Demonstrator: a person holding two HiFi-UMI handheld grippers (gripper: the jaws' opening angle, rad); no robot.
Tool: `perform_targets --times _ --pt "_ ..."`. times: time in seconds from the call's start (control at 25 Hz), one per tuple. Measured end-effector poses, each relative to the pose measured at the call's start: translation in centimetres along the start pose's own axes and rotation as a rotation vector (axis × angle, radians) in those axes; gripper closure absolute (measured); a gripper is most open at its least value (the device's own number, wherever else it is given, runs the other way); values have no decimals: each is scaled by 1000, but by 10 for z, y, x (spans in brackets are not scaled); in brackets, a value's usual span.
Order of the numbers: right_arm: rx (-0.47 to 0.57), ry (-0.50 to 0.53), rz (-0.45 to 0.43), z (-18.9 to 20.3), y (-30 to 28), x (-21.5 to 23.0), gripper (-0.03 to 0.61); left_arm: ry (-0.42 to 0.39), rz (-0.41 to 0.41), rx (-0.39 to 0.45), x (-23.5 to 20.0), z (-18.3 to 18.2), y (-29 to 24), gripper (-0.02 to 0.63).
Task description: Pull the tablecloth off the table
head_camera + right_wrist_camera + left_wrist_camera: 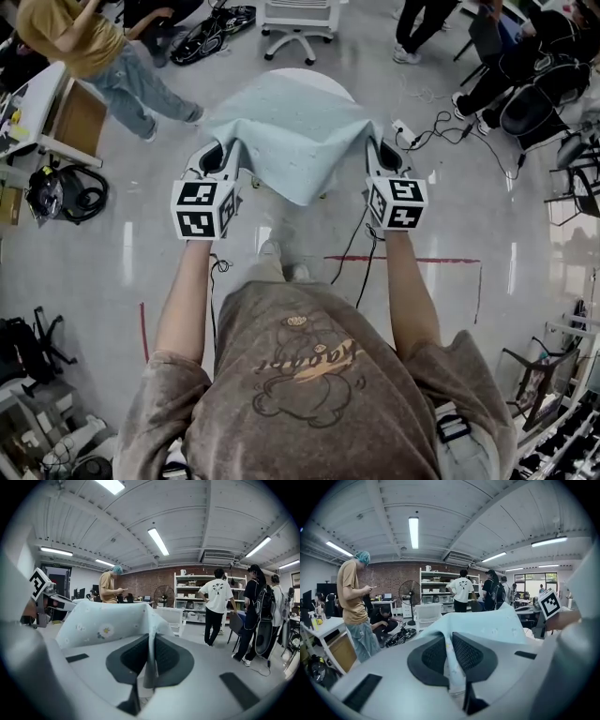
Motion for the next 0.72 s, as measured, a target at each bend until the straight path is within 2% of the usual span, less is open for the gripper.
perform_targets --times 0.28,0.44,0.72 --pt "1 -20 -24 11 23 -21 558 14 -18 -6 6 13 35 571" --pt "2 -28 -14 17 42 -25 558 6 4 -8 16 17 49 571" --pt "70 -14 -12 -5 61 -55 558 -22 17 66 4 -3 84 574"
Point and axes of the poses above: the fingertips, and each gripper's own axes: y backward along the fingers, x to its right, z out of its underside, the point moved 3 cm from there along y, backward along the fingers, and after that the axes turned 8 degrees about -z, right-handed, at the moved point
